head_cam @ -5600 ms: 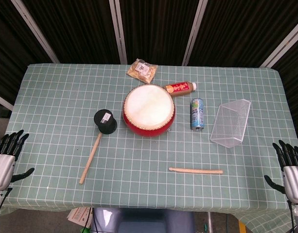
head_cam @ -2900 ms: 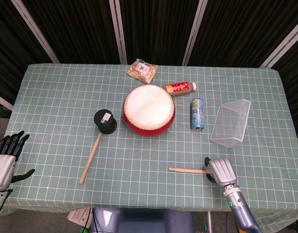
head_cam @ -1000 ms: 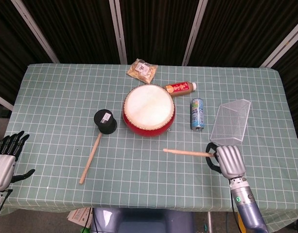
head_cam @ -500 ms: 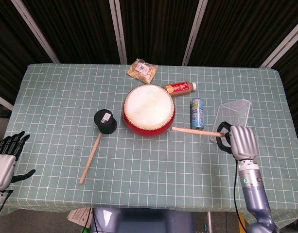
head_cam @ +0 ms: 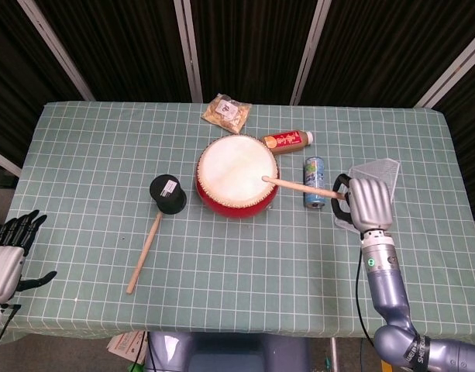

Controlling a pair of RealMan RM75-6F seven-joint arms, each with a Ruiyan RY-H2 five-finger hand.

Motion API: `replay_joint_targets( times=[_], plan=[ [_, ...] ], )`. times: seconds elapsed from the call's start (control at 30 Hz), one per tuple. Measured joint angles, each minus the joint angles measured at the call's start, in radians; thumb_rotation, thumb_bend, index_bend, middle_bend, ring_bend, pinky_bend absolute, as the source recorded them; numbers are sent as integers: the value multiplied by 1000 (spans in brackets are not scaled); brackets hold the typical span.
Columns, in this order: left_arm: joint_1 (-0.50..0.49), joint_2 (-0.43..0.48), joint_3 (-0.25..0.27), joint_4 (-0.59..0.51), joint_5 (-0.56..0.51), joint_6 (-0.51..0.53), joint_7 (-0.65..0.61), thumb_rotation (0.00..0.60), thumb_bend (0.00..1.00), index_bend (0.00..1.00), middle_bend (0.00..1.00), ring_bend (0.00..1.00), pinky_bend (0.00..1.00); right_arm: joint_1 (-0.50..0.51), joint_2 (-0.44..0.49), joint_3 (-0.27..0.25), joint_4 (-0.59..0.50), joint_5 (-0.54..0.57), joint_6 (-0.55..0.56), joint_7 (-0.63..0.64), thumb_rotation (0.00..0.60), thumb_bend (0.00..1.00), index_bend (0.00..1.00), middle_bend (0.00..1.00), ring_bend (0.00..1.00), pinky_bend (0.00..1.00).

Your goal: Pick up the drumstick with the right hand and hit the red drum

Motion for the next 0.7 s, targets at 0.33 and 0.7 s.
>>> replay_joint_targets(
  times=[0.33,0.7],
  plan=[
    [-6,10,-2,-22,-15,-20,-11,600,0,0,0,0,8,78,-54,8,64,91,14,-55,600,600,1000,1000,1000,1000],
    [-10,25,-1,-34,-31,-41,-38,600,0,0,0,0,8,159,-101,24,101,145,38,-97,600,599,1000,1000,1000,1000]
  ],
)
